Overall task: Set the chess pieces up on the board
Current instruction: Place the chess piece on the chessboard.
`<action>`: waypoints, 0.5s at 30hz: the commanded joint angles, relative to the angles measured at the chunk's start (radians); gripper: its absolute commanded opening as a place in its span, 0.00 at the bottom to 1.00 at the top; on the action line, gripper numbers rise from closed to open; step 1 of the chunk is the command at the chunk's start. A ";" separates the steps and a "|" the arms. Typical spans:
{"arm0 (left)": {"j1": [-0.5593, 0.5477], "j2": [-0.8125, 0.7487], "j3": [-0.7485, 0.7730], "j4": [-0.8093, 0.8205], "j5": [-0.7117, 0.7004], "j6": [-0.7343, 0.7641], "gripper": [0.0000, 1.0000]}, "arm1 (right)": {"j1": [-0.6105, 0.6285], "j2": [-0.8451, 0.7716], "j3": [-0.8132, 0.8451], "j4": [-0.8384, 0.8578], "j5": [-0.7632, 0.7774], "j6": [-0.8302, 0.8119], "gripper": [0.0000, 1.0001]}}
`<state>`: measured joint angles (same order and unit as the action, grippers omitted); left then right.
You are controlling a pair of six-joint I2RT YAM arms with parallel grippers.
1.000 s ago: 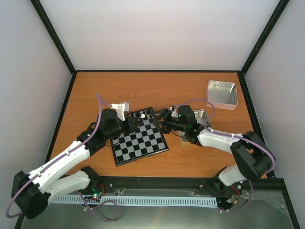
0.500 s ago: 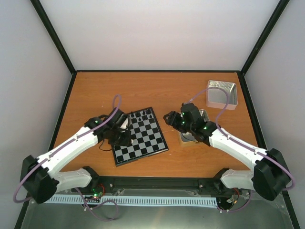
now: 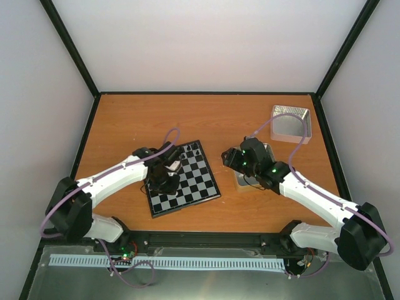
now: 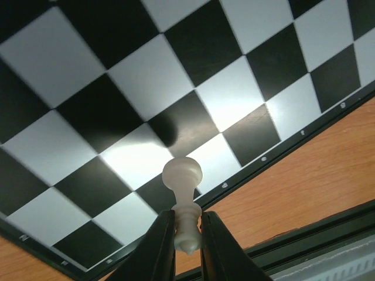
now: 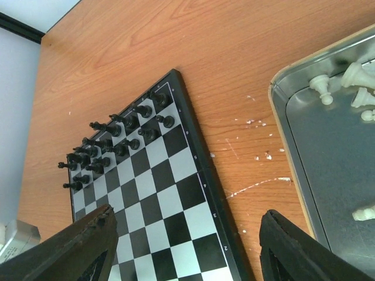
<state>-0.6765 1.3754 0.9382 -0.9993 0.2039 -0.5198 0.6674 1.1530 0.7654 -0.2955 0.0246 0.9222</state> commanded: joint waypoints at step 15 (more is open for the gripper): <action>-0.074 0.086 0.022 0.055 0.087 0.026 0.01 | -0.005 -0.016 -0.049 0.006 0.031 0.003 0.67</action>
<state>-0.7380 1.4506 0.9527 -0.9596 0.2459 -0.5182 0.6674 1.1515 0.7258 -0.2970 0.0341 0.9218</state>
